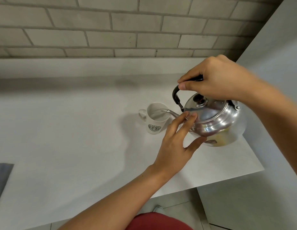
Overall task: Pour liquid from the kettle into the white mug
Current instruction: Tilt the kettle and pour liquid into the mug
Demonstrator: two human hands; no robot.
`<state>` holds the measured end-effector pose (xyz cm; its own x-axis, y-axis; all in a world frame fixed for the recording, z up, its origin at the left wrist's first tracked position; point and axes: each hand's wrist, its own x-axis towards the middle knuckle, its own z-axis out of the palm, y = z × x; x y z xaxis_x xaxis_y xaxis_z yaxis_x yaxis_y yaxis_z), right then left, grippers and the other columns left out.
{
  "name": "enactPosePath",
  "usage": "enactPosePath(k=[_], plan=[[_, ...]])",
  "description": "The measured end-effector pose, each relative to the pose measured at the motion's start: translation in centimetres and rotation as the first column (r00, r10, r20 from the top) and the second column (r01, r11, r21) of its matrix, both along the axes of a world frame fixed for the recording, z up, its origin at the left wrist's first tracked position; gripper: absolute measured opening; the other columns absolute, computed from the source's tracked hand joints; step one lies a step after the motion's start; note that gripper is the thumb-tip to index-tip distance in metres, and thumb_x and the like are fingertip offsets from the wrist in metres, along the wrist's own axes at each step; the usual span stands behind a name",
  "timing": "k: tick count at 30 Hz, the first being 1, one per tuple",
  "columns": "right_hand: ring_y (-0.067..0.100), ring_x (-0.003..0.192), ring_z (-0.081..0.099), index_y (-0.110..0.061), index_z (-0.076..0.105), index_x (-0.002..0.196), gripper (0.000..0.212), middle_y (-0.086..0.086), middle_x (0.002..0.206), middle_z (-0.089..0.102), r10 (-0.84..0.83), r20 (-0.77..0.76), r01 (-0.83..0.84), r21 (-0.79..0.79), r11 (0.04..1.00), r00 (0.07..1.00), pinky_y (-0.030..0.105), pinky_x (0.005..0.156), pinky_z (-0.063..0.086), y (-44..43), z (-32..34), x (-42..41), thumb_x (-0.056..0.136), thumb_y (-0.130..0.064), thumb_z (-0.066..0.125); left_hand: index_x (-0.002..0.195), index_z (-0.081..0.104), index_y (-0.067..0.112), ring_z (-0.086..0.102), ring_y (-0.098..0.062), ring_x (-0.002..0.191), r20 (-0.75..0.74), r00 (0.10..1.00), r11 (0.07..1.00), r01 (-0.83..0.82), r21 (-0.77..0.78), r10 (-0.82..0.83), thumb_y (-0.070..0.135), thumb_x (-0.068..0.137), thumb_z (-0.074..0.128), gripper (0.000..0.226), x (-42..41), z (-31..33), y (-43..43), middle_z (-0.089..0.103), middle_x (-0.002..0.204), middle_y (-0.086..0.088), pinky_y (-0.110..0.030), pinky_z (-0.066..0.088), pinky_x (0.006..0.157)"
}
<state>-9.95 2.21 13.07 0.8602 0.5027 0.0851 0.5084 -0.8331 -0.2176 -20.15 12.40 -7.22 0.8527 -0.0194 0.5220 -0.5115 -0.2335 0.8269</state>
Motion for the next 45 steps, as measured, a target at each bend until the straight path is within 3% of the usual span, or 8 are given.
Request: enactPosePath(k=[15, 24, 45], plan=[[0.016, 0.093, 0.072, -0.043, 0.08, 0.107, 0.019, -0.015, 0.101, 0.081, -0.026, -0.023, 0.025, -0.033, 0.999, 0.999, 0.044, 0.082, 0.06, -0.1, 0.6, -0.7, 0.093, -0.049, 0.068, 0.153, 0.049, 0.017, 0.048, -0.025, 0.145, -0.014, 0.998, 0.997, 0.061, -0.037, -0.062, 0.023, 0.094, 0.077, 0.066, -0.6, 0.5, -0.4, 0.045, 0.153, -0.004, -0.048, 0.057, 0.105], [0.01, 0.084, 0.068, -0.04, 0.081, 0.109, 0.02, -0.016, 0.102, 0.08, -0.019, -0.022, 0.017, -0.077, 0.997, 1.0, 0.033, 0.074, 0.055, 0.0, 1.0, -0.6, 0.094, -0.047, 0.07, 0.154, 0.048, 0.018, 0.047, -0.023, 0.146, -0.032, 0.997, 0.994, 0.073, -0.08, -0.076, 0.021, 0.094, 0.078, 0.067, -1.0, 1.0, -0.9, 0.045, 0.153, -0.004, -0.047, 0.057, 0.105], [0.015, 0.094, 0.071, -0.039, 0.081, 0.108, 0.02, -0.012, 0.102, 0.081, -0.008, -0.027, 0.003, -0.182, 0.983, 1.0, 0.044, 0.085, 0.059, 0.8, 2.3, -0.4, 0.093, -0.047, 0.07, 0.154, 0.046, 0.006, 0.045, -0.022, 0.147, -0.046, 0.993, 0.986, 0.105, -0.126, -0.112, 0.017, 0.093, 0.078, 0.07, -1.2, 2.2, -1.7, 0.045, 0.154, -0.013, -0.044, 0.056, 0.106]])
